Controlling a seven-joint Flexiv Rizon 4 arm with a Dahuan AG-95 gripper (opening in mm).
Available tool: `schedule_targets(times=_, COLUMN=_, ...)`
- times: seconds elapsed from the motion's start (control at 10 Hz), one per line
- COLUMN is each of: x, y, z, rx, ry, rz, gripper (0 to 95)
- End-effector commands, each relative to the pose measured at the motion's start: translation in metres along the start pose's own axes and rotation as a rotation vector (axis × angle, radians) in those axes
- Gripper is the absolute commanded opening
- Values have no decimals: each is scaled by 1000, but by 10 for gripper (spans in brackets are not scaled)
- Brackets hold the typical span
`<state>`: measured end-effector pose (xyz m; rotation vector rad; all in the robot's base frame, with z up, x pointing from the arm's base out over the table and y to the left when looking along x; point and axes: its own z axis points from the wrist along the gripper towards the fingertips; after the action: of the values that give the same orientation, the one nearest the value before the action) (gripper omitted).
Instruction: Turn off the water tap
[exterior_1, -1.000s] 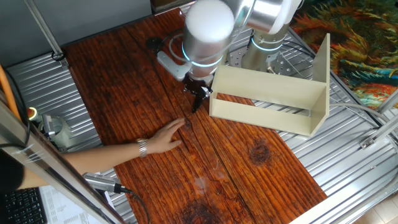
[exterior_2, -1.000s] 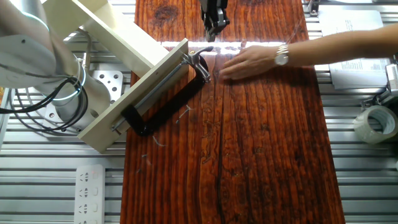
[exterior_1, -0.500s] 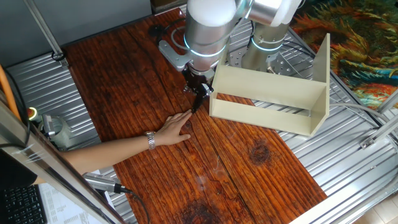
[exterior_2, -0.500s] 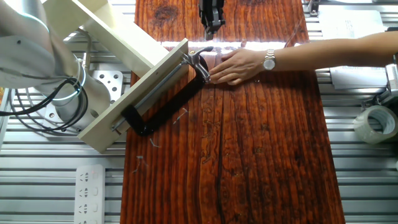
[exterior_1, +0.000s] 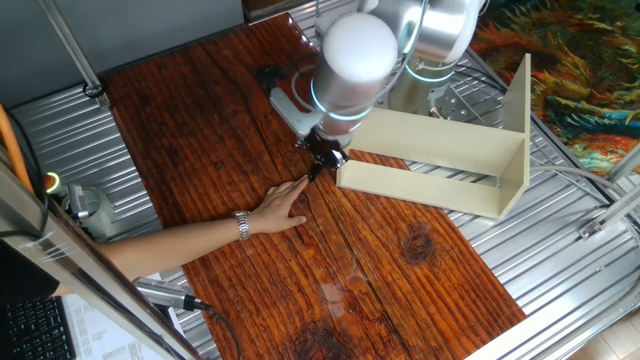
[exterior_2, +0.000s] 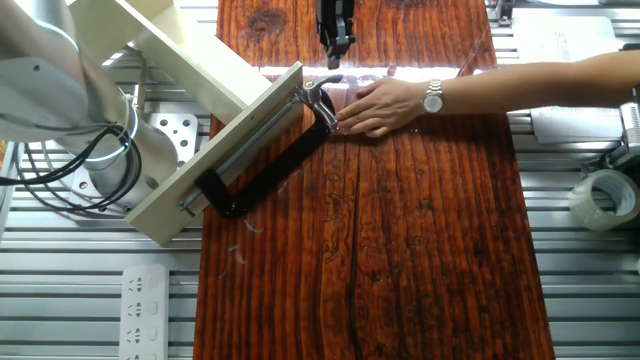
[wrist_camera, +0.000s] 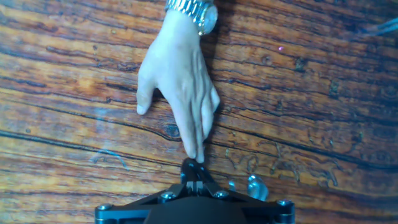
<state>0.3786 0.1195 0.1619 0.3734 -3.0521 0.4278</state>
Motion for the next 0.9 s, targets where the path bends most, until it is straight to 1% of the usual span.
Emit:
schedule_targets(times=0.1, x=3, y=-4, z=1, rx=1, ry=0, rz=0, gripper=0)
schedule_targets(times=0.3, x=4, y=-9, z=0, rx=-4, ry=13, rz=-14, gripper=0)
schedule_targets(times=0.4, x=3, y=-12, z=1, rx=-2, ry=13, rz=-14, gripper=0)
schedule_targets(times=0.6, x=2, y=-20, z=4, rx=3, ry=1, rz=-31, gripper=0)
schedule_targets(times=0.9, x=-2, y=-27, z=1, rx=10, ry=1, rz=-42, gripper=0)
